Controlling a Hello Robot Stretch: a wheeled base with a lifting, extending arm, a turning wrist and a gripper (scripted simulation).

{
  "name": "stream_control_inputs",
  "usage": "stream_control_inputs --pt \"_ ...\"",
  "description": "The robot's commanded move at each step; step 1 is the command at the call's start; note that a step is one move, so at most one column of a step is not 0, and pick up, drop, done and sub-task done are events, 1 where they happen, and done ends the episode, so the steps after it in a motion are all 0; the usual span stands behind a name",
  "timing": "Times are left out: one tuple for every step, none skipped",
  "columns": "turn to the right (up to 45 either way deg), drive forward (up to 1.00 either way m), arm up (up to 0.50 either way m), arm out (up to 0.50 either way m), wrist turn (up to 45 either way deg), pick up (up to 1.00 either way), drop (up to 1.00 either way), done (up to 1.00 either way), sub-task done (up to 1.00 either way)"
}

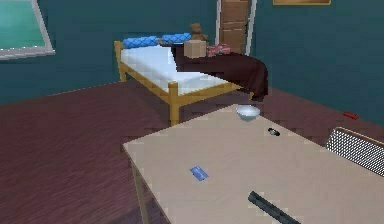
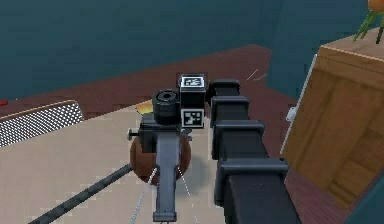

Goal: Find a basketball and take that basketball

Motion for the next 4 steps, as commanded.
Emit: stream_control_inputs --pt "0.0 0.0 0.0 0.0 45.0 0.0 0.0 0.0 0.0" --pt "0.0 0.0 0.0 0.0 45.0 0.0 0.0 0.0 0.0" --pt "0.0 0.0 0.0 0.0 45.0 0.0 0.0 0.0 0.0" --pt "0.0 0.0 0.0 0.0 21.0 0.0 0.0 0.0 0.0"
